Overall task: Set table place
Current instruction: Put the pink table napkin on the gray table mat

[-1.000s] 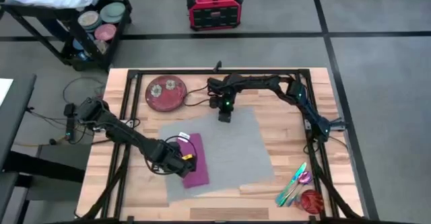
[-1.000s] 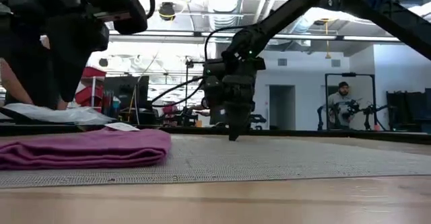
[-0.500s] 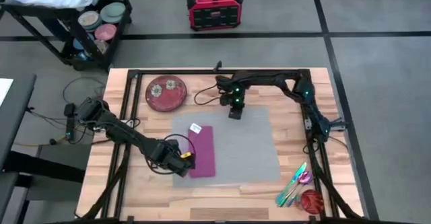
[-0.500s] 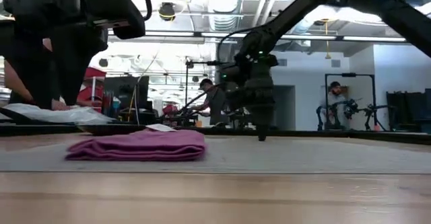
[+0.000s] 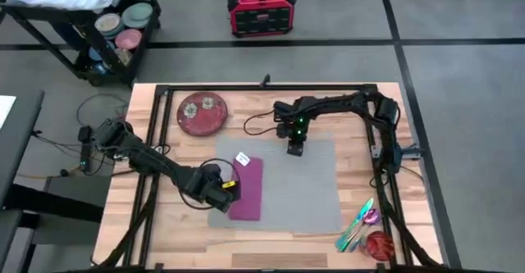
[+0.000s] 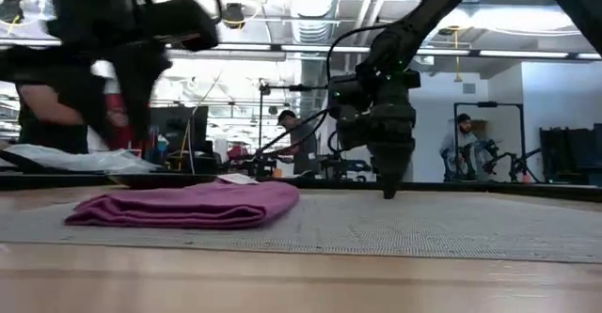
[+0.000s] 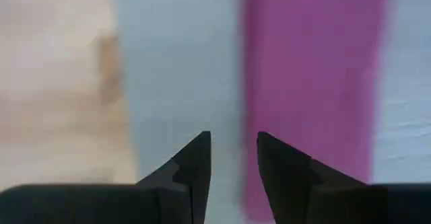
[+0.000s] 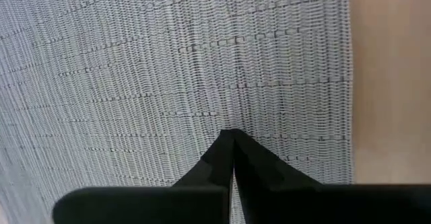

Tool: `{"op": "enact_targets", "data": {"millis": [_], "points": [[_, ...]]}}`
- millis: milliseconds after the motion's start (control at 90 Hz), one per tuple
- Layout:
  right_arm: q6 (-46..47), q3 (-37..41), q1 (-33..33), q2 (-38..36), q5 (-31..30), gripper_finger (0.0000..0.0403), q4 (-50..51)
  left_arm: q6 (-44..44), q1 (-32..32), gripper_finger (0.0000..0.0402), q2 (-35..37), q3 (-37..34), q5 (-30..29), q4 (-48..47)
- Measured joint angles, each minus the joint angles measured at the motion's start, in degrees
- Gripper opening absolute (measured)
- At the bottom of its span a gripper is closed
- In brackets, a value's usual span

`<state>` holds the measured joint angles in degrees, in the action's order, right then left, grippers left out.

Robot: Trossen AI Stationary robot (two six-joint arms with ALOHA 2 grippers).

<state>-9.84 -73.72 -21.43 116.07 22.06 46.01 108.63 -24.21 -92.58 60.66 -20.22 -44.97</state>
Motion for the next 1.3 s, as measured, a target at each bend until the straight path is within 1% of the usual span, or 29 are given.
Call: {"op": "enact_targets", "data": {"millis": [144,233,278,367,400,544,633,711,767,867,933,1022,1200,1300], "points": [[0.0,0.0,0.8,0.0,0.1,0.0000,-0.7,-8.0,3.7,0.0102,0.0,0.0,-5.3,5.1],[0.0,0.0,0.8,0.0,0.4,0.0000,-0.7,-11.5,4.9,0.0102,0.0,0.0,-6.6,5.8],[0.0,0.0,0.8,0.0,0.4,0.0000,-0.7,-12.8,5.3,0.0102,0.0,0.0,-6.0,6.0],[0.0,0.0,0.6,0.0,0.4,0.0000,-0.7,-17.7,6.0,0.0098,-0.5,0.0,-1.2,5.7],[0.0,0.0,0.5,0.0,0.5,0.0000,-0.7,-18.9,6.0,0.0095,-1.0,0.0,-0.3,5.7],[-0.5,0.0,0.3,0.1,0.7,0.0000,-0.8,-23.5,7.6,0.0065,-2.6,-0.1,-0.7,8.6],[-0.5,0.0,0.3,0.1,0.8,0.0000,-0.8,-26.6,9.0,0.0034,-4.4,0.0,-0.7,10.9],[-0.7,0.0,0.3,0.1,0.7,0.0000,-0.8,-29.1,9.7,0.0008,-4.2,-0.2,-0.2,11.8],[-0.9,0.0,0.3,0.1,0.7,0.0000,-0.8,-30.0,10.3,0.0005,-4.0,-0.8,0.7,13.1],[-1.2,0.0,0.3,0.1,0.7,0.0000,-0.9,-30.6,10.9,0.0002,-4.3,-2.2,2.7,12.5],[-1.3,0.0,0.3,0.0,0.7,0.0000,-0.9,-30.2,10.8,0.0001,-4.2,-3.7,4.1,15.6],[-1.3,0.0,0.3,0.1,0.7,0.0000,-0.9,-29.9,10.7,0.0001,-4.2,-5.9,4.8,18.8],[-1.9,0.0,0.3,0.0,0.7,0.0000,-1.0,-29.9,11.1,0.0000,-4.2,-7.2,4.6,19.9],[-2.2,0.0,0.2,0.0,0.7,0.0000,-1.1,-29.2,11.1,0.0000,-4.2,-8.5,6.2,20.7]]}}
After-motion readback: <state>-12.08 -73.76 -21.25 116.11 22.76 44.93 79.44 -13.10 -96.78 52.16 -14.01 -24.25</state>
